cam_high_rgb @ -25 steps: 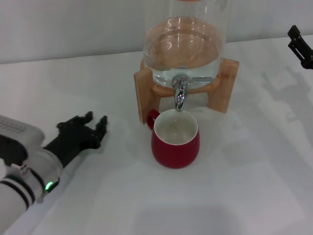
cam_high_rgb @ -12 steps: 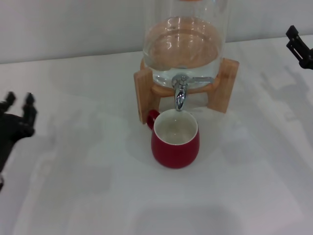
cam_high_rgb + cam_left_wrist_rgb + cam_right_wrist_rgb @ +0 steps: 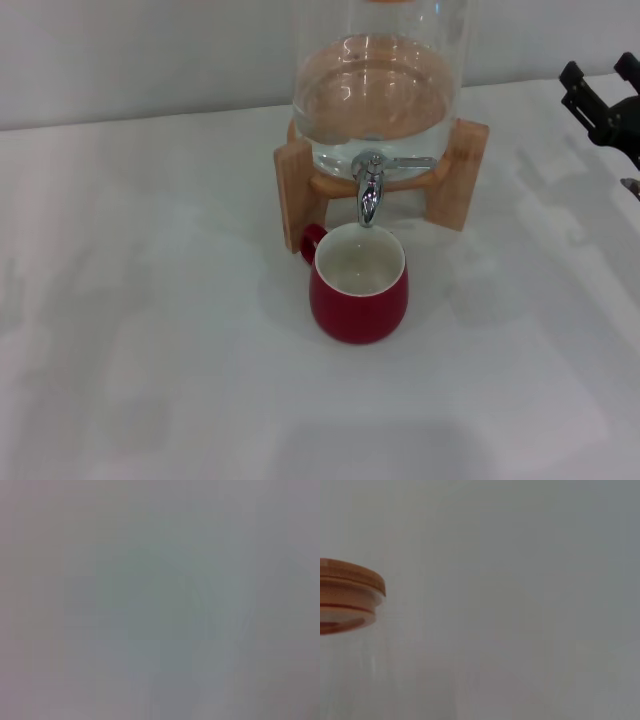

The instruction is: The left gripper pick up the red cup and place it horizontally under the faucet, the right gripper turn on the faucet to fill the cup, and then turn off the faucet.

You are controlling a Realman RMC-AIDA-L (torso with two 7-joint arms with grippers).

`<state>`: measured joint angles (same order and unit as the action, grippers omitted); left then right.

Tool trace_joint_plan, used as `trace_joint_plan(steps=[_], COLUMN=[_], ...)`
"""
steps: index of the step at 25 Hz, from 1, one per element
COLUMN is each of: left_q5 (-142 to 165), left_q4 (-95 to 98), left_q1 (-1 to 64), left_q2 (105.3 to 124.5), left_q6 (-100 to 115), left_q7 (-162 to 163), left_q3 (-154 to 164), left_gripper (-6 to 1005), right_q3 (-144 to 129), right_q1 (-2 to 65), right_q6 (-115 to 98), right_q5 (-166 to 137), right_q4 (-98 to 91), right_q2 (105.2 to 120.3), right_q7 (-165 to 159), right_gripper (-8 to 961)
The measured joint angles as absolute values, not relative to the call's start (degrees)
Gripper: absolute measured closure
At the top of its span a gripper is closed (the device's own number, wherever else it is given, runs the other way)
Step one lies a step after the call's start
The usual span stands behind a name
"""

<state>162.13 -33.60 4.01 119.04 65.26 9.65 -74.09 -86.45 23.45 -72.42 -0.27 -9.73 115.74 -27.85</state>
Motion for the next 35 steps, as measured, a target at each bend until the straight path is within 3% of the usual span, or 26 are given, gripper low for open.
trace_joint_plan(steps=[6, 14, 24, 35], left_q5=[162.19, 161.93, 161.81, 162.16], left_q4=[-32.99, -27.62, -20.84, -19.04], left_q1=[1.01, -0.07, 0.36, 0.55], left_q2=[118.94, 119.01, 119.02, 119.10], left_q6=[66.72, 71.93, 75.10, 76.09], left_q7=[13.33, 16.40, 21.49, 21.57], left_q3=[-76.87, -77.94, -78.68, -78.29], left_gripper=[495, 124, 121, 120], right_q3=[-87.23, -87.93, -90.13, -90.36], right_q1=[22.18, 20.37, 16.76, 17.52], right_q6=[-73.61, -77.09, -83.71, -86.37], right_q5=[-0.27, -0.26, -4.02, -18.93], right_q4=[-9.73, -9.40, -9.05, -9.72], right_q2=[115.84, 115.35, 114.81, 114.90], right_q7=[-28.08, -28.57, -30.58, -34.95], right_gripper=[146, 146, 146, 145])
